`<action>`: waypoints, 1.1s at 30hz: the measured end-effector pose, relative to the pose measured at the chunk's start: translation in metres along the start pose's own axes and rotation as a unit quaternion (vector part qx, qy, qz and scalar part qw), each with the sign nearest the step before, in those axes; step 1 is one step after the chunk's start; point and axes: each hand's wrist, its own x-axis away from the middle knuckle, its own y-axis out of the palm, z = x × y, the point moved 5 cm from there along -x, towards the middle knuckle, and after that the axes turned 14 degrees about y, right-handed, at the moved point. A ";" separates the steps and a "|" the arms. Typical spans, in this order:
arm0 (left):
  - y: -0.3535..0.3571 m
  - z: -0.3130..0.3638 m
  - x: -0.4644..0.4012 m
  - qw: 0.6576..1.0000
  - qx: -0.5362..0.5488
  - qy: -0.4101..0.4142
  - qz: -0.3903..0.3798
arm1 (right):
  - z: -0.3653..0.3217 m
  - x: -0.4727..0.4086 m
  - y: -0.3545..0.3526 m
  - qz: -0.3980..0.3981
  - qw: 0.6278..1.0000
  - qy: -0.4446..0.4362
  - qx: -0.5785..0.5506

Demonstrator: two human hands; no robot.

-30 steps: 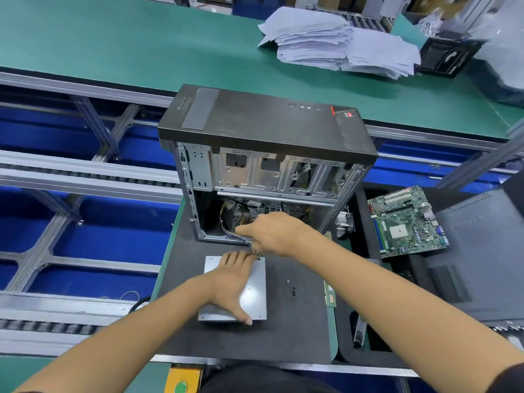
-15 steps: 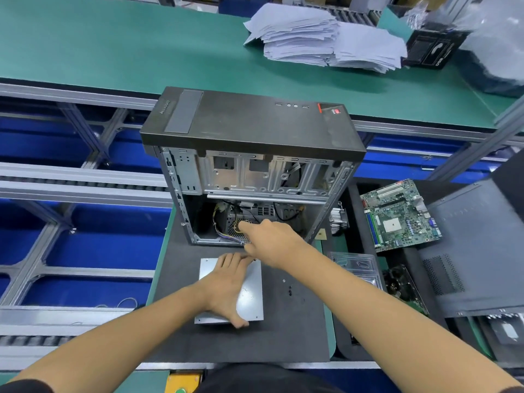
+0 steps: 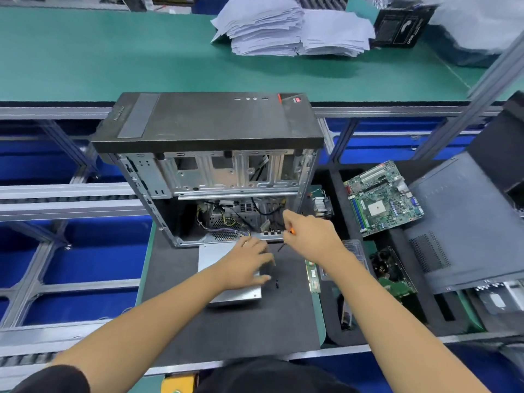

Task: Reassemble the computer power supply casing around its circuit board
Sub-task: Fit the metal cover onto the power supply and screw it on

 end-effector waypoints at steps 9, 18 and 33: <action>0.036 0.025 -0.080 0.956 -0.084 -0.056 -0.277 | 0.059 0.017 0.024 -0.020 0.997 0.071 -0.032; 0.054 0.028 -0.078 0.951 -0.100 -0.025 -0.292 | 0.078 0.016 0.036 -0.023 0.995 0.082 -0.051; 0.001 0.016 -0.055 0.987 0.089 -0.126 0.037 | 0.058 0.010 0.011 0.004 0.996 0.050 -0.067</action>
